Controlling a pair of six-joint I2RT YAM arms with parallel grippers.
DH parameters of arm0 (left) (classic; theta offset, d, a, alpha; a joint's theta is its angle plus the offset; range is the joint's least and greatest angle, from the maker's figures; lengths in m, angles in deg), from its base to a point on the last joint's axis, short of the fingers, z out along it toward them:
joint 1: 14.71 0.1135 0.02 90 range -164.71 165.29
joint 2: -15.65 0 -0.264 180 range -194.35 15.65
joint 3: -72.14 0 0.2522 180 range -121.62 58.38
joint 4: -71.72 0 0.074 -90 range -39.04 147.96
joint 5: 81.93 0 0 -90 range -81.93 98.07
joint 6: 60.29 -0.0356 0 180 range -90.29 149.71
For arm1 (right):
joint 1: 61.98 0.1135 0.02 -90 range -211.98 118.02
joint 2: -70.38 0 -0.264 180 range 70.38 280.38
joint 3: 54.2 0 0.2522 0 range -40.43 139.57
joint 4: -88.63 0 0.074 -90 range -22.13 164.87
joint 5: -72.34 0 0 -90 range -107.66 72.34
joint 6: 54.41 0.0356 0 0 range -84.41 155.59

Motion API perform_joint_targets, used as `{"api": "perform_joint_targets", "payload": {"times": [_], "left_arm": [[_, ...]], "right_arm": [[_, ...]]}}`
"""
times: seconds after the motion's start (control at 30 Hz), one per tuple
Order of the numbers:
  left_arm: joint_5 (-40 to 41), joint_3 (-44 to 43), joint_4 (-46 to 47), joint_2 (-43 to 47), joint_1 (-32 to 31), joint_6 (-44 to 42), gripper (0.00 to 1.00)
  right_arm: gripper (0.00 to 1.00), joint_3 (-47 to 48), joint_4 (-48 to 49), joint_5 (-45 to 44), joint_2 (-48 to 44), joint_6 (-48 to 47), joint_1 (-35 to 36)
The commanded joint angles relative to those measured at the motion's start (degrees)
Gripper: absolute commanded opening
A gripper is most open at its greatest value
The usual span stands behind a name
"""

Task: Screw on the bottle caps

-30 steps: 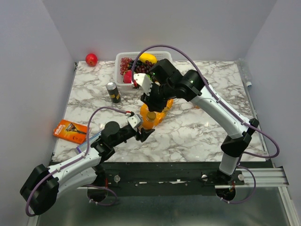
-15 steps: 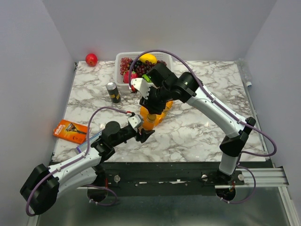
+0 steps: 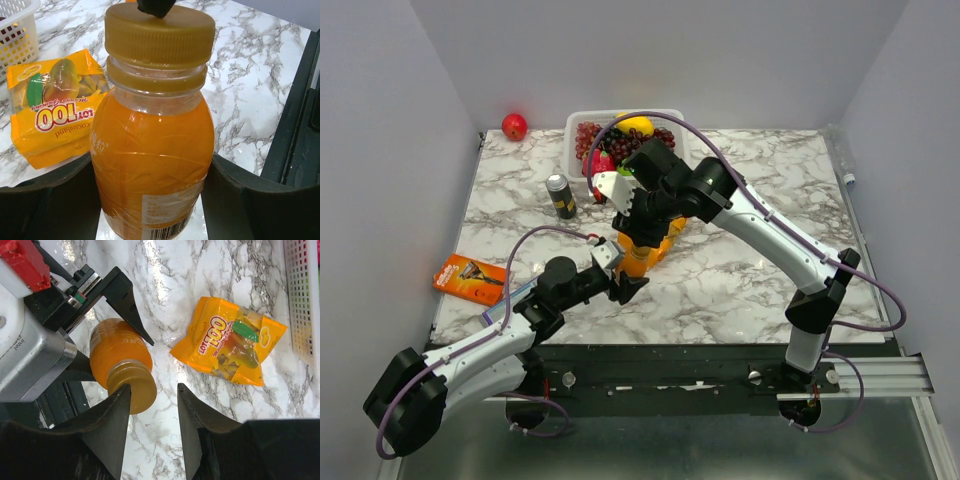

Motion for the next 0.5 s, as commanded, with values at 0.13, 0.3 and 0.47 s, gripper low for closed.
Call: {"api": "perform_joint_targets", "payload": {"times": [0.13, 0.3, 0.47], "left_arm": [[0.91, -1.79, 7.00, 0.38, 0.96, 2.09, 0.00], [0.03, -0.57, 5.77, 1.17, 0.96, -0.11, 0.00], [-1.63, 0.14, 4.36, 1.96, 0.96, -1.43, 0.00]], "right_arm": [[0.52, -0.27, -1.35, -1.48, 0.81, 0.95, 0.99], [0.53, 8.42, -2.48, -2.46, 0.11, 0.25, 0.81], [0.74, 4.50, -2.32, 5.01, -6.73, -4.40, -0.33]]}}
